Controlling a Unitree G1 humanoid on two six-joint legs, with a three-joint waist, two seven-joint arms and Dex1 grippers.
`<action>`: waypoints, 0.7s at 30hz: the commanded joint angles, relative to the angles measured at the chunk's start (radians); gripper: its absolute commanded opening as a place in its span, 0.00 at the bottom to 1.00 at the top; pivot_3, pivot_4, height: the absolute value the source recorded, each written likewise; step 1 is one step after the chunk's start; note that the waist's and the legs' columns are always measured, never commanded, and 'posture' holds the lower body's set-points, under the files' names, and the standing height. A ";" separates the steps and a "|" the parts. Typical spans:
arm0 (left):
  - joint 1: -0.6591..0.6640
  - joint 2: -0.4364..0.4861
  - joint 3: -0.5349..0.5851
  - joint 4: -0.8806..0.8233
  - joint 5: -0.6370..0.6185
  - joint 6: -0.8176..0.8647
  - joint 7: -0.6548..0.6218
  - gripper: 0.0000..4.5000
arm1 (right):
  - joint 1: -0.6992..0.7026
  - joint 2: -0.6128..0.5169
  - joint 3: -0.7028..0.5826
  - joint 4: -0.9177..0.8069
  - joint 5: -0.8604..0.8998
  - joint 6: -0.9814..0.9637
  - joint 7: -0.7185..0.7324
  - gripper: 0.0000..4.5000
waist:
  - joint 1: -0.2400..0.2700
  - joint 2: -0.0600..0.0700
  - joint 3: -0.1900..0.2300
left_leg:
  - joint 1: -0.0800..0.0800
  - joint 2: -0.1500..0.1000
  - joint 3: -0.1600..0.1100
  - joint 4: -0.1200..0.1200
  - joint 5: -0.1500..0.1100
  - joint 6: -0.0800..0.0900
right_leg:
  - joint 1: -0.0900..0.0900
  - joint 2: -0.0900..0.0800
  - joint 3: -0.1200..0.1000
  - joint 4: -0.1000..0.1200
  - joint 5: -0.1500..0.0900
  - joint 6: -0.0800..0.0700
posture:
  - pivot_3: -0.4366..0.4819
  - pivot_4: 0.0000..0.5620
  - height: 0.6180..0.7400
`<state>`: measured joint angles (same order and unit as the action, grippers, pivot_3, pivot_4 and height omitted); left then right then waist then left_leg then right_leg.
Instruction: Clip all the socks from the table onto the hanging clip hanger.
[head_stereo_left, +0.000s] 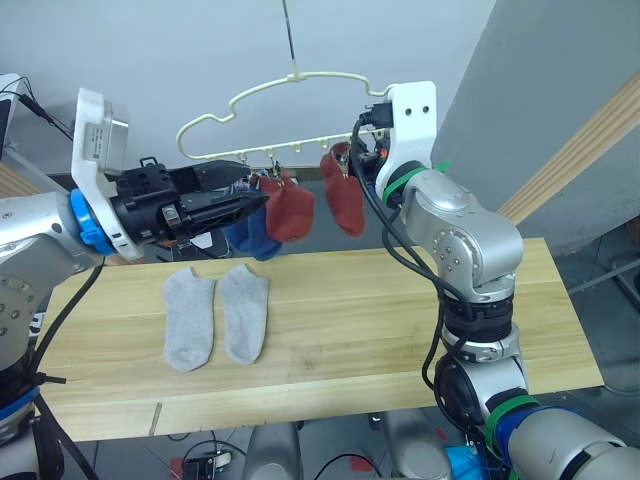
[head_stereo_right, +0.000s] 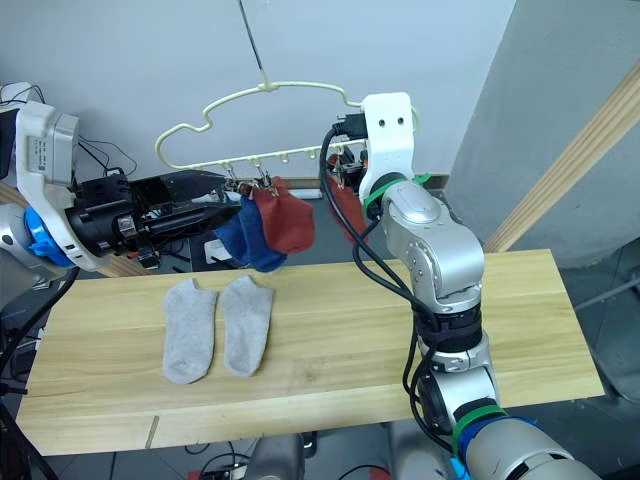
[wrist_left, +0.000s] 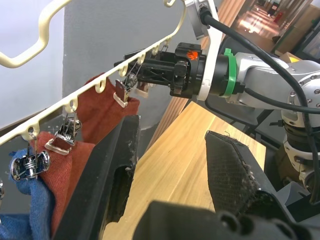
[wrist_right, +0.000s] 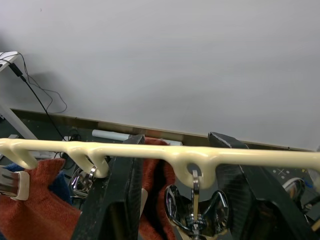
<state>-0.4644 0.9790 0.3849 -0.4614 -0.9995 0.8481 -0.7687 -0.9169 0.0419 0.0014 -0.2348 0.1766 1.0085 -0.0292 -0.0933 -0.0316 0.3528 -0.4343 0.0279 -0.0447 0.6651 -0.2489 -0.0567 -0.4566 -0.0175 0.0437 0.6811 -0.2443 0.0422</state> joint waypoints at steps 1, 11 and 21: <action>-0.005 0.021 0.033 -0.029 -0.016 -0.002 0.006 0.53 | -0.020 0.004 -0.001 -0.033 -0.008 -0.026 -0.009 0.47 | 0.001 0.000 0.000 | 0.000 0.000 0.000 0.000 0.000 0.000 | 0.000 0.000 0.000 0.000 0.000 0.000 | 0.37 0.56 1.00; -0.006 0.022 0.025 -0.025 -0.012 -0.007 0.010 0.53 | -0.018 -0.007 0.001 -0.031 -0.027 -0.022 -0.026 0.25 | 0.004 0.000 0.000 | 0.000 0.000 0.000 0.000 0.000 0.000 | 0.000 0.000 0.000 0.000 0.000 0.000 | 0.36 0.56 1.00; 0.016 0.028 -0.001 -0.020 0.041 0.020 0.074 0.53 | -0.022 0.000 -0.008 -0.028 -0.045 -0.021 -0.032 0.01 | 0.004 0.000 0.000 | 0.000 0.000 0.000 0.000 0.000 0.000 | 0.000 0.000 0.000 0.000 0.000 0.000 | 0.36 0.56 1.00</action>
<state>-0.4568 0.9845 0.3810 -0.4606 -0.9775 0.8524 -0.7239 -0.9178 0.0377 0.0007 -0.2348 0.1370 1.0077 -0.0519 -0.0891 -0.0318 0.3525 -0.4343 0.0278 -0.0447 0.6655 -0.2488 -0.0567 -0.4564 -0.0175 0.0436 0.6815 -0.2442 0.0421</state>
